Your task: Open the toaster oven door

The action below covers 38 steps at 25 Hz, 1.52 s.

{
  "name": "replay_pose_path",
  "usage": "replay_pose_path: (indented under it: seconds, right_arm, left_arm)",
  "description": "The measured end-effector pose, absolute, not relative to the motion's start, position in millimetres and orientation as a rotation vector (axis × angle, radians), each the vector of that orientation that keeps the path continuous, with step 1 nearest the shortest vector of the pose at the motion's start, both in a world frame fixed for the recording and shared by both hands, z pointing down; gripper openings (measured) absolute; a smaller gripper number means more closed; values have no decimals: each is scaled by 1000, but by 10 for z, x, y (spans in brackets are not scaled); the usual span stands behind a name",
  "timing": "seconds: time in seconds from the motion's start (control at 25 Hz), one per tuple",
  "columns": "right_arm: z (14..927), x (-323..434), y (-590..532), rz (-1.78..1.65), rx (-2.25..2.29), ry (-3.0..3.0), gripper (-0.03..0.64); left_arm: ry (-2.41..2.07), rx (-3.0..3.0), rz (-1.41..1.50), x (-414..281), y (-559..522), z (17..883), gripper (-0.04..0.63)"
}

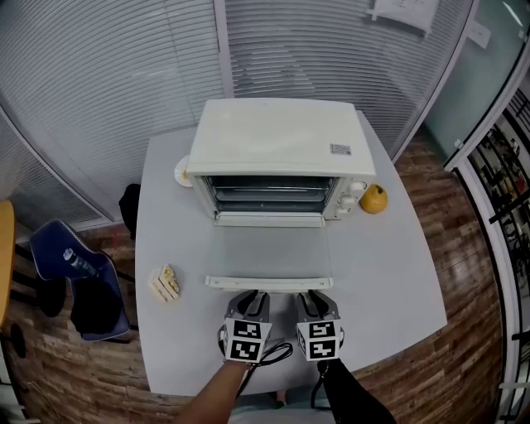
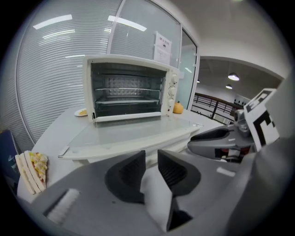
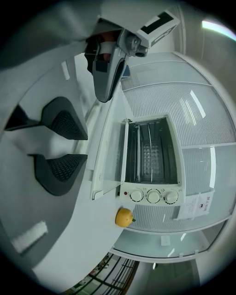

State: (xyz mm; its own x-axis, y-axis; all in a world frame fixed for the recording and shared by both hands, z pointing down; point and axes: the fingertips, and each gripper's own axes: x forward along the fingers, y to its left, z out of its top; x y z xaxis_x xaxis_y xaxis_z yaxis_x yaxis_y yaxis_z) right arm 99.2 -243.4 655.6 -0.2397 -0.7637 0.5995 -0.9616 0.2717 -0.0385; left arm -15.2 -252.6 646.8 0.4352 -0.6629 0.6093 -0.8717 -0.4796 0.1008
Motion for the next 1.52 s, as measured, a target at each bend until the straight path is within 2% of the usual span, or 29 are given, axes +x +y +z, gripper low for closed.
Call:
replay_pose_path:
  seconds: [0.88,1.52]
  right_arm:
    - [6801,998,-2379,597,1527,-2048,97]
    - [6262,1028,-2148,460,1547,-2167,97]
  left_arm:
    - [-1270,2265,724,-178,-2461,6719,143]
    - [-1368,2300,644,-162,-2268,6357,151]
